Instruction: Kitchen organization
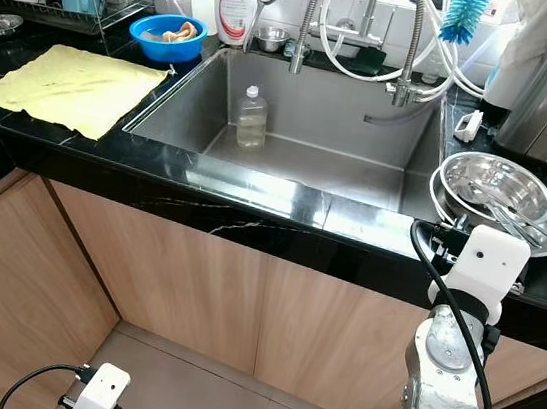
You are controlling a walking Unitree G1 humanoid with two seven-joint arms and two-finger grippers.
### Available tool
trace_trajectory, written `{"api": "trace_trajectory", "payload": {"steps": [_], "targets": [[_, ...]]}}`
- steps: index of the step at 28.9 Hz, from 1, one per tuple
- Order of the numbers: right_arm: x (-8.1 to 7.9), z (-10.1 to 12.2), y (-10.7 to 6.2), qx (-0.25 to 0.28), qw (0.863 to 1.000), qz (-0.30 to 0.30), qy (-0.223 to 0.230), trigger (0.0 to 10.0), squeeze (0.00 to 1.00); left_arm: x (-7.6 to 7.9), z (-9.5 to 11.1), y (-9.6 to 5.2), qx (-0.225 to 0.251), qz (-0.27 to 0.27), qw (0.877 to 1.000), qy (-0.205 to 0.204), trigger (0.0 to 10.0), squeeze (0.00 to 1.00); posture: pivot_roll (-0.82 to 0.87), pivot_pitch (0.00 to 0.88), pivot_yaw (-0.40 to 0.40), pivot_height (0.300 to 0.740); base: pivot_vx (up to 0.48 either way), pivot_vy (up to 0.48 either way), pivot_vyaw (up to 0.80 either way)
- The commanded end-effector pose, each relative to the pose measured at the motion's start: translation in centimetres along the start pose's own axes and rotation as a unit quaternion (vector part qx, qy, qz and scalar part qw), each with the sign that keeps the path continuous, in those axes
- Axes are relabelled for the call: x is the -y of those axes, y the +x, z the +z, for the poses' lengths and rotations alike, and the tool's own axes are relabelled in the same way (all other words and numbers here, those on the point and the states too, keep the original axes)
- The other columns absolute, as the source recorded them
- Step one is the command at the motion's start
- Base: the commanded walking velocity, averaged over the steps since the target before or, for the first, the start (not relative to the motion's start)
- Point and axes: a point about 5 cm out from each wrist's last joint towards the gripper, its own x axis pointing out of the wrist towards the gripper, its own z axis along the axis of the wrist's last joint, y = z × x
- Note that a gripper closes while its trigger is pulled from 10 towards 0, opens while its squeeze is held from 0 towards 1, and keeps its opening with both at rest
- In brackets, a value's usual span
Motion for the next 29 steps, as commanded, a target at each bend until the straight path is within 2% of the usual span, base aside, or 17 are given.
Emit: {"api": "trace_trajectory", "payload": {"steps": [1,4,10,15,29], "targets": [[-0.6,0.7,0.1,0.009,1.000,0.013,0.018,10.0,0.00,-0.4,-0.3,-0.1,-0.007,0.005,1.000,0.002,10.0,0.00,-0.28,0.000,0.030,0.731,0.000,0.000,0.00],[-1.8,0.9,0.1,0.016,0.998,0.056,0.024,10.0,0.00,-0.4,-0.3,-0.1,-0.008,0.004,1.000,0.004,10.0,0.00,-0.28,0.000,0.030,0.731,0.000,0.000,0.00],[-2.2,1.0,0.1,0.015,0.997,0.067,0.029,10.0,0.00,-0.4,-0.3,-0.1,-0.008,0.004,1.000,0.003,10.0,0.00,-0.28,0.000,0.029,0.731,0.000,0.000,0.00],[-3.0,0.7,-0.1,0.005,0.994,0.101,0.032,10.0,0.00,-0.4,-0.3,-0.1,-0.009,0.004,1.000,0.003,10.0,0.00,-0.28,0.000,0.028,0.731,0.000,0.000,0.00],[-2.8,-0.4,0.0,-0.027,0.997,0.075,0.006,10.0,0.00,-0.3,-0.2,-0.1,-0.006,0.002,1.000,0.002,10.0,0.00,-0.29,0.000,0.022,0.731,0.000,0.000,0.00]]}}
